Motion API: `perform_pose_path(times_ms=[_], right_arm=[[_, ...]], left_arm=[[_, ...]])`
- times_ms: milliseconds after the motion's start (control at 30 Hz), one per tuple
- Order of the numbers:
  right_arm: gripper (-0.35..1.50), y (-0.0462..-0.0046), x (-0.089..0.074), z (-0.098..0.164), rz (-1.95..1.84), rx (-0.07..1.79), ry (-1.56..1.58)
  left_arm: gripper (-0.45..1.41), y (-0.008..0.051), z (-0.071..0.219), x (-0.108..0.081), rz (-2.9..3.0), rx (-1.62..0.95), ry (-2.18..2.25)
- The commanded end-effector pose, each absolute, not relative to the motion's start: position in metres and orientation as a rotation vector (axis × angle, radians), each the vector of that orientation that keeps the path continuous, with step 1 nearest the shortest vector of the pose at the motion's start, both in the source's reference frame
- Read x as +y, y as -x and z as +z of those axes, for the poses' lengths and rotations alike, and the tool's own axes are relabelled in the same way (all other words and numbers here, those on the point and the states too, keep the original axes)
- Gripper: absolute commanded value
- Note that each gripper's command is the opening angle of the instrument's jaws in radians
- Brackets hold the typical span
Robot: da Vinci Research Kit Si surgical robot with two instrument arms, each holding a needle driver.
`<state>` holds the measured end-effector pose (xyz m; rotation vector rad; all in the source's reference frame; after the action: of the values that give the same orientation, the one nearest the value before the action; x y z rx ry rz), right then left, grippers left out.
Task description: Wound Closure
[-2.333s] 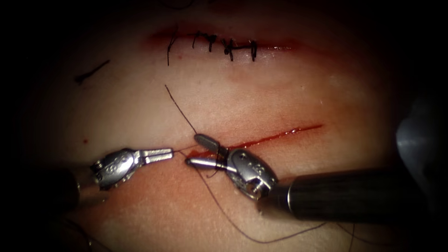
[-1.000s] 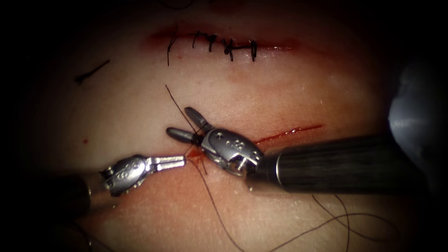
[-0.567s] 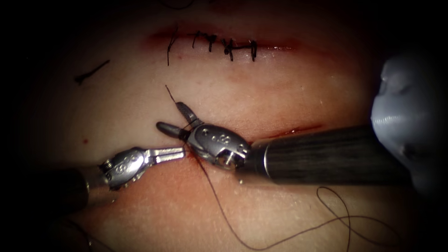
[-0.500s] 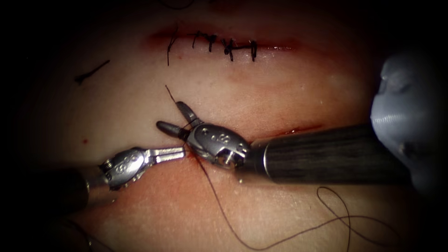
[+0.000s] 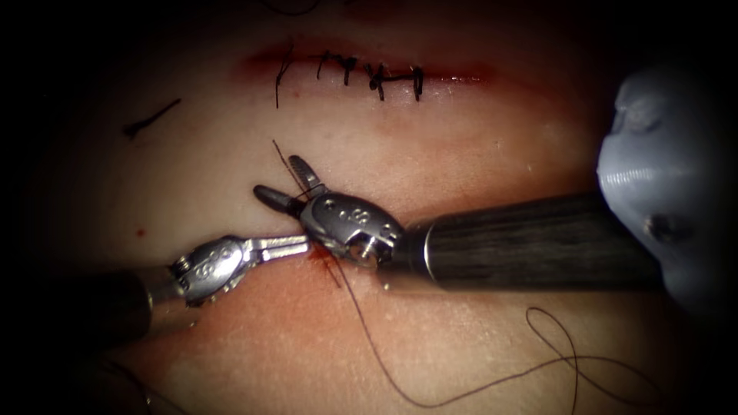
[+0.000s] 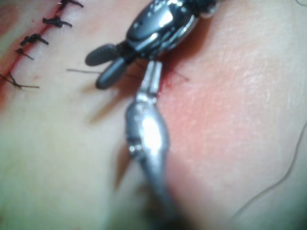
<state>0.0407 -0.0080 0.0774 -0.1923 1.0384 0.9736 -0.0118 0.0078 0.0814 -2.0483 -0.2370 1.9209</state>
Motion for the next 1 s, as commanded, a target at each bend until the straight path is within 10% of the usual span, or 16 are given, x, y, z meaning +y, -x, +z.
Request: perform_pose_path(times_ms=[33,600,667,767,1000], right_arm=[[0.81,-0.0412,-0.0082,0.0783,0.978,1.030,0.196],[0.74,-0.0420,-0.0073,0.0815,0.978,0.947,0.230],[0.51,-0.0419,-0.0074,0.0818,0.973,0.937,0.223],[-0.35,-0.0415,-0.0075,0.0819,0.959,0.936,0.202],[-0.35,-0.0398,-0.0075,0.0814,0.976,0.914,0.222]], left_arm=[[-0.45,0.0125,0.0821,0.0074,1.919,-0.240,2.049],[-0.45,0.0127,0.0820,0.0073,1.918,-0.245,2.055],[-0.45,0.0127,0.0820,0.0073,1.917,-0.245,2.055],[-0.45,0.0127,0.0820,0.0073,1.917,-0.245,2.056],[-0.45,0.0125,0.0819,0.0071,1.918,-0.246,2.057]])
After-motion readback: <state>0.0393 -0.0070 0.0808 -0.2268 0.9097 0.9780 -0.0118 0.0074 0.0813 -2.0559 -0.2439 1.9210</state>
